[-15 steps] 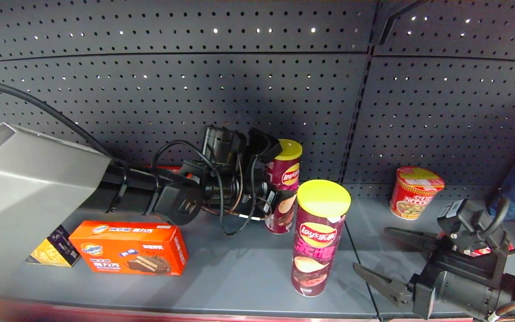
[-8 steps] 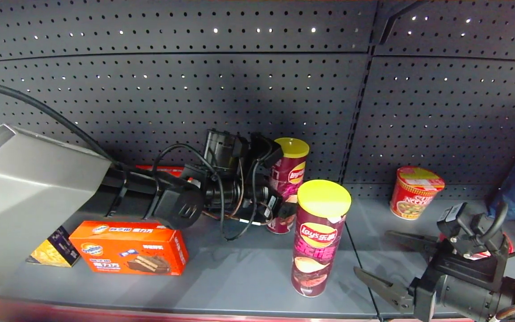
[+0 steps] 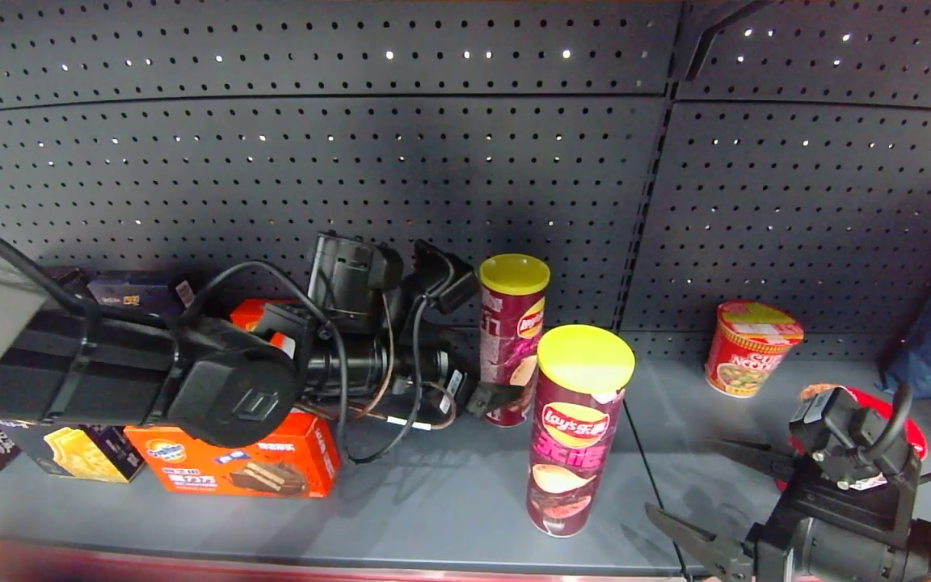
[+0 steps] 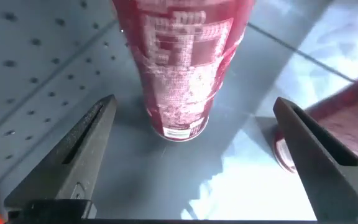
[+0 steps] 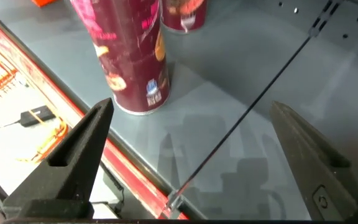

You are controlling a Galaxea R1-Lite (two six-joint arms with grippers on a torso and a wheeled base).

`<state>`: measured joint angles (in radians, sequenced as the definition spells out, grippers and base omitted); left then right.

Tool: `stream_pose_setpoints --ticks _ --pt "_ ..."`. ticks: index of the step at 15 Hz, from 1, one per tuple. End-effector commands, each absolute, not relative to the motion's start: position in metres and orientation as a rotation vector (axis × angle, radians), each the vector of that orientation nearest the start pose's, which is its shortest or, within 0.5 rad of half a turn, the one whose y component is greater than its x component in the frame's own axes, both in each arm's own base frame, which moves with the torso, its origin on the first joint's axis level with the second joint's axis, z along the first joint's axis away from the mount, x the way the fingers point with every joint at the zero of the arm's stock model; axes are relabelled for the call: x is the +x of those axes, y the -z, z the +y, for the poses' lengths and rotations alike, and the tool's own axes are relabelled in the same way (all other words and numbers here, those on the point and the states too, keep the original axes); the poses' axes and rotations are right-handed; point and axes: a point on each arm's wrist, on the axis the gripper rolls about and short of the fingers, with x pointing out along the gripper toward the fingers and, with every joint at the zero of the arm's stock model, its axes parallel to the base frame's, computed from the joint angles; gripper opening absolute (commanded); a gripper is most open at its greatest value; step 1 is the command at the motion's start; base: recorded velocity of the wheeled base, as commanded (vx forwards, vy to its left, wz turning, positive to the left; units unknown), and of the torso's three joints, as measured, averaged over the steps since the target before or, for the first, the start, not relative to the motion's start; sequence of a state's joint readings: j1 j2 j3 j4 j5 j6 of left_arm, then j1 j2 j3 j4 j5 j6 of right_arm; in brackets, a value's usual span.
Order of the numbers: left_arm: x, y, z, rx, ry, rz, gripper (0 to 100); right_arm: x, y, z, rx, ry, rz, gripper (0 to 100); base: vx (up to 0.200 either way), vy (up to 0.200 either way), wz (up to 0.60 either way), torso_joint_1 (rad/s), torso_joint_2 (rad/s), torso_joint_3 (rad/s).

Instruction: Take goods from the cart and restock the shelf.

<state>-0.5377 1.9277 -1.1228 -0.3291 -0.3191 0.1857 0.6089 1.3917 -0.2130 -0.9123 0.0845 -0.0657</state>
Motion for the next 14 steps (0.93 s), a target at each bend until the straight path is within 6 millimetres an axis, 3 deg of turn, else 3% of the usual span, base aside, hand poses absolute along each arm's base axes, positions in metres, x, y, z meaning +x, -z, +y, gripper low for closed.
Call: stream_pose_setpoints --ticks 1,6,9,14 --pt "0.305 -0.182 -0.187 0.214 0.873 0.352 100 0.146 -0.133 0.104 -0.137 -0.698 0.252 100 0.000 0.000 0.00 0.000 0.00 0.000" --pt "0.269 -0.208 -0.164 0.216 0.836 0.301 100 0.152 -0.123 0.108 -0.177 -0.623 0.315 100 0.000 0.000 0.00 0.000 0.00 0.000" --pt "0.257 -0.216 -0.147 0.228 0.753 0.282 100 0.158 -0.118 0.115 -0.205 -0.571 0.349 100 0.000 0.000 0.00 0.000 0.00 0.000" --pt "0.240 -0.226 -0.135 0.274 0.633 0.246 100 0.178 -0.119 0.131 -0.222 -0.493 0.343 100 0.000 0.000 0.00 0.000 0.00 0.000"
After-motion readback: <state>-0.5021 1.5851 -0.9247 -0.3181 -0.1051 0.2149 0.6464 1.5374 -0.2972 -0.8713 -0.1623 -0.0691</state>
